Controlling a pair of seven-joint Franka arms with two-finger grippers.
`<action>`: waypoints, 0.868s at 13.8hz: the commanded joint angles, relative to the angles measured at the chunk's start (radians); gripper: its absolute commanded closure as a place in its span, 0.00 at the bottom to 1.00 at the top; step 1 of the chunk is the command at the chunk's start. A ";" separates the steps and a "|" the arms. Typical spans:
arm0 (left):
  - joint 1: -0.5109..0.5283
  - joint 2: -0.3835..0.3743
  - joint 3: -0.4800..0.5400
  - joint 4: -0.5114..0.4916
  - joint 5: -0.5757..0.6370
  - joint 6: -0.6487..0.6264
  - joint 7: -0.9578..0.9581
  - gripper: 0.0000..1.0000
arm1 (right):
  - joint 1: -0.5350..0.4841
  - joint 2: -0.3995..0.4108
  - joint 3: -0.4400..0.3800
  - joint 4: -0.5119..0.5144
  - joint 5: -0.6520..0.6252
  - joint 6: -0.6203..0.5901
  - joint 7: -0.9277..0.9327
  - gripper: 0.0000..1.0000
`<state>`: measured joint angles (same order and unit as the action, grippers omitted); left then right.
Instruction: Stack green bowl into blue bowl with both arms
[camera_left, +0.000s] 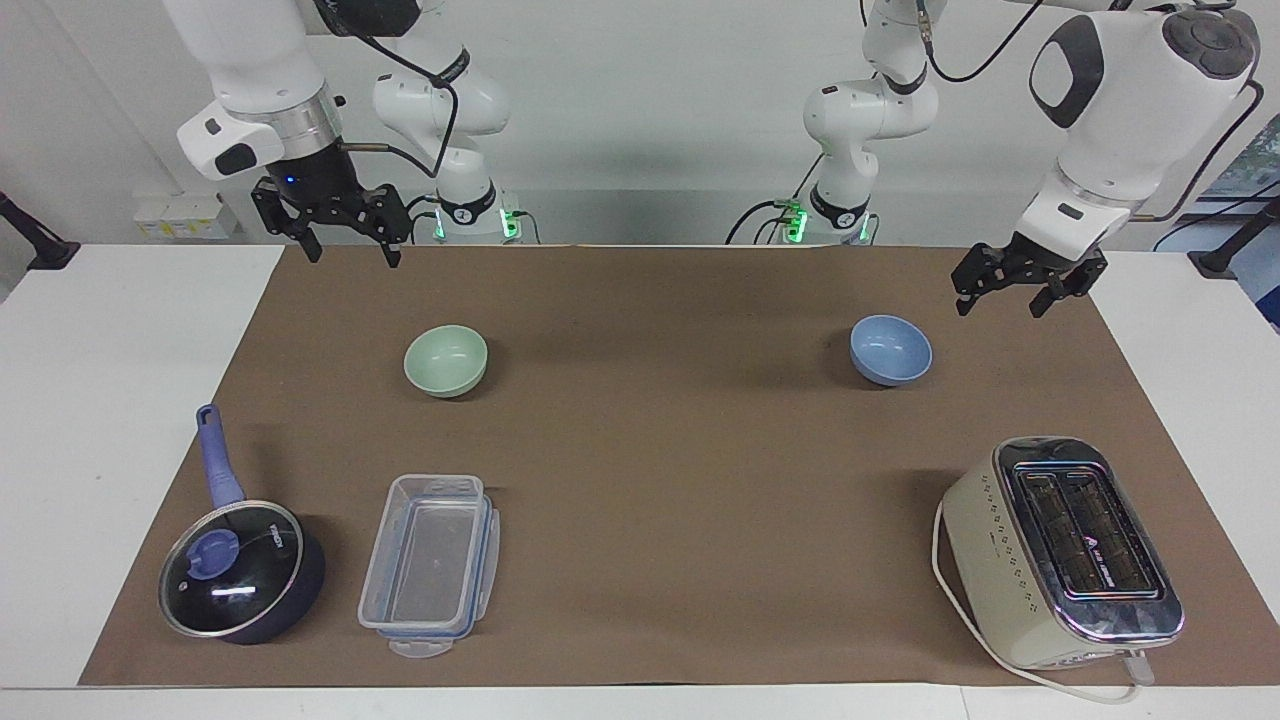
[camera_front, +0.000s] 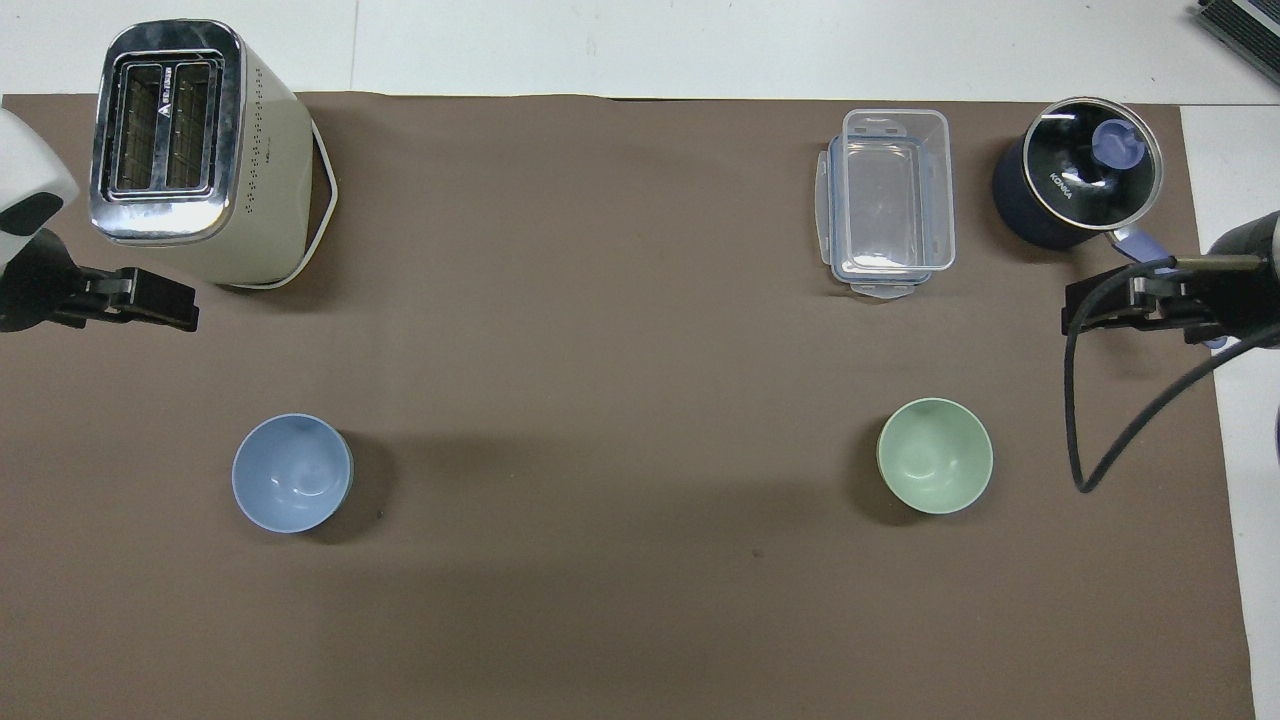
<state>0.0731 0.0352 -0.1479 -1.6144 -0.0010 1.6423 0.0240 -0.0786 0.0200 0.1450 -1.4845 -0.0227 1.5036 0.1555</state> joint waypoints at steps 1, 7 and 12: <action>-0.001 -0.017 -0.002 -0.020 0.022 0.002 -0.010 0.00 | -0.015 -0.025 0.001 -0.027 0.021 0.004 -0.027 0.00; 0.004 -0.015 -0.001 -0.022 0.019 0.007 -0.010 0.00 | -0.015 -0.023 0.001 -0.028 0.020 0.027 -0.025 0.00; 0.004 -0.015 -0.001 -0.022 0.019 0.008 -0.010 0.00 | -0.015 -0.022 0.001 -0.027 0.020 0.029 -0.016 0.00</action>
<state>0.0734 0.0350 -0.1468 -1.6175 -0.0010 1.6418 0.0240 -0.0811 0.0199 0.1450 -1.4848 -0.0227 1.5122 0.1551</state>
